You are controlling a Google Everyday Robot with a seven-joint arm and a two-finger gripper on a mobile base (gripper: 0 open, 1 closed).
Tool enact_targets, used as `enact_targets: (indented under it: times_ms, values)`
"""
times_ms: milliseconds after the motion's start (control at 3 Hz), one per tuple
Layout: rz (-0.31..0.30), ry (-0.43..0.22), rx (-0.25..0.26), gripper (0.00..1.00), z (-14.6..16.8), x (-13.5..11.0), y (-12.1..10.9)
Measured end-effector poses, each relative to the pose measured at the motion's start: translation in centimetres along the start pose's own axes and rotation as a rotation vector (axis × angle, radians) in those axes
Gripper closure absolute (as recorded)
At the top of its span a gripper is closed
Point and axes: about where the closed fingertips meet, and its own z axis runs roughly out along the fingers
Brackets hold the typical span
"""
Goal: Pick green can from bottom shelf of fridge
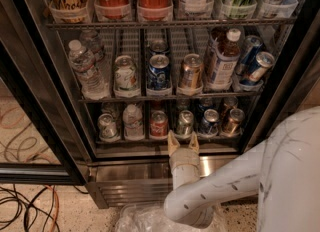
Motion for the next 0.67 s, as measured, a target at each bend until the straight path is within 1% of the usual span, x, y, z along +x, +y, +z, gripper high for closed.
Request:
enact_targets:
  times_ms: [333,667]
  values:
    - [-0.017,-0.024,0.009,0.41,1.0,0.0,-0.2]
    - [-0.027,-0.041,-0.001,0.4,2.1,0.0,0.0]
